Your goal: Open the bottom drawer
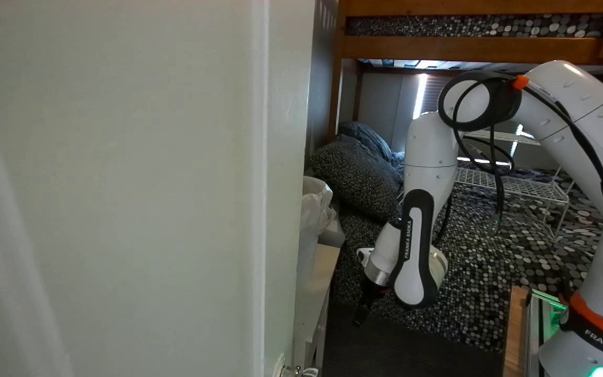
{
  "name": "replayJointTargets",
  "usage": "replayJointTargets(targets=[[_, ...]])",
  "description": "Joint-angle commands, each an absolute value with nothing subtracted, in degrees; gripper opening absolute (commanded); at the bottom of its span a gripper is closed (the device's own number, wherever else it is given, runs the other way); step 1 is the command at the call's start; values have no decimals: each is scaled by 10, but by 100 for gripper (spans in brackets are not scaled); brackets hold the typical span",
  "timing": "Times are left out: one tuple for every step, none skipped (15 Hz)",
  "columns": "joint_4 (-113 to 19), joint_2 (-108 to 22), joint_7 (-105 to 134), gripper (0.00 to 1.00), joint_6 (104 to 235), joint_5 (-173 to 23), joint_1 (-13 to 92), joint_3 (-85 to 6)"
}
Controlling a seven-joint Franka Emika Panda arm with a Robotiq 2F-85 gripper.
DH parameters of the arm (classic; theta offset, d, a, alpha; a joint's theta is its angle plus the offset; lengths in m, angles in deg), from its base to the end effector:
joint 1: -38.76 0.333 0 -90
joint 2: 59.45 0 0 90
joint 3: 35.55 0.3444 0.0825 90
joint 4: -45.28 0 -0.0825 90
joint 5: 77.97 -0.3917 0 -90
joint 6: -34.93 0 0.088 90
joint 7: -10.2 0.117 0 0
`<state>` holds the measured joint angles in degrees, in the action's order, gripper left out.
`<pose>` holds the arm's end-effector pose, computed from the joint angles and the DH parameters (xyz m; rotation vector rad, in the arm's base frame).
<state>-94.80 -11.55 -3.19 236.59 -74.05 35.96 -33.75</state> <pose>0.4514 0.0035 0.0109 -3.0812 -0.4181 -0.3795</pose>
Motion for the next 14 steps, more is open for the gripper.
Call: replayJointTargets(targets=[[-923,-94,-19,100,2388,-729,381,-360],[-911,-85,-8,100,2379,-732,375,-352],[-899,-76,-10,100,2383,-731,379,-356],[-887,-68,-4,100,2378,-731,374,-351],[-872,-55,-1,100,2379,-727,368,-346],[-862,-48,3,100,2375,-726,366,-344],[-852,-38,6,100,2374,-725,363,-339],[-843,-29,10,100,2374,-723,360,-334],[-835,-21,11,100,2376,-720,358,-330],[-828,-14,13,100,2375,-715,355,-324],[-821,-8,14,100,2374,-713,354,-320],[-814,-2,16,100,2374,-710,354,-317],[-808,4,18,100,2376,-710,356,-318],[-802,9,18,100,2375,-708,357,-317]])
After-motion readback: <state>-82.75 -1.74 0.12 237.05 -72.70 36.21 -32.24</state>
